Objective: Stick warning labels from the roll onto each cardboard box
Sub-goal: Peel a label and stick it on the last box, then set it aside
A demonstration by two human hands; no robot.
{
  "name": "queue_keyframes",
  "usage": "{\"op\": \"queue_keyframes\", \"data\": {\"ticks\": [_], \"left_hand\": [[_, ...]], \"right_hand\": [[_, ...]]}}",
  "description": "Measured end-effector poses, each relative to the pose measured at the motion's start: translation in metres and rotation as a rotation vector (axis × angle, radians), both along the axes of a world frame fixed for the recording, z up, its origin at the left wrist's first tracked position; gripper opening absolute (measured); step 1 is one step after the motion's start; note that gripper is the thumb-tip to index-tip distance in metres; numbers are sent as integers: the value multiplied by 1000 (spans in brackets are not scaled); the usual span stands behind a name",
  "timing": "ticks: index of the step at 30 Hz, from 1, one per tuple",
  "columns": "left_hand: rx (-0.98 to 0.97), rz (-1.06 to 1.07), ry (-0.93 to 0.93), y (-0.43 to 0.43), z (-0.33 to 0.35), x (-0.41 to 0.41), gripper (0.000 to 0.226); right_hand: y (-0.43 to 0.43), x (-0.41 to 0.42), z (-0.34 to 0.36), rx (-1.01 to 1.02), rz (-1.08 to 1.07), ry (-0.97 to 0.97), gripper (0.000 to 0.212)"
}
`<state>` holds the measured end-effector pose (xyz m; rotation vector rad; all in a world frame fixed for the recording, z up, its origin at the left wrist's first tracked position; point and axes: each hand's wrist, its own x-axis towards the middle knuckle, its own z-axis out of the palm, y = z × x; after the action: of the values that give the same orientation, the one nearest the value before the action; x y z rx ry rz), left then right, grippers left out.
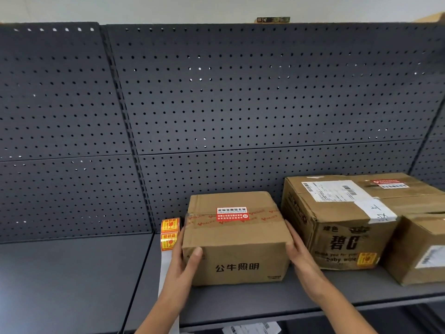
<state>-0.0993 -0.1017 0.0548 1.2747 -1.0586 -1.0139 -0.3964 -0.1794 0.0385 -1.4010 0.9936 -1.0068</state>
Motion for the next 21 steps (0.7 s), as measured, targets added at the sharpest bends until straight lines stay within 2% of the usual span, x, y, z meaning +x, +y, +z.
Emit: {"op": "queue_keyframes", "data": {"ticks": [3,6,10,16,21], "left_hand": [[43,-16,-54,-2,-16,2,78],[79,8,-56,-7,-23,-2,74],[96,28,-32,-11,-24,-6,64],[56,75,1,-9,-15,-15,72],[51,95,15,-5,15,-17,67]], "right_hand": [[4,1,-3,-20,31,19,88],[6,2,-5,-6,11,11,96],[9,6,-5,12,-33,11,94],[9,9,-1,19,-78,42,91],[9,11,15,-17,-157,20,91]]}}
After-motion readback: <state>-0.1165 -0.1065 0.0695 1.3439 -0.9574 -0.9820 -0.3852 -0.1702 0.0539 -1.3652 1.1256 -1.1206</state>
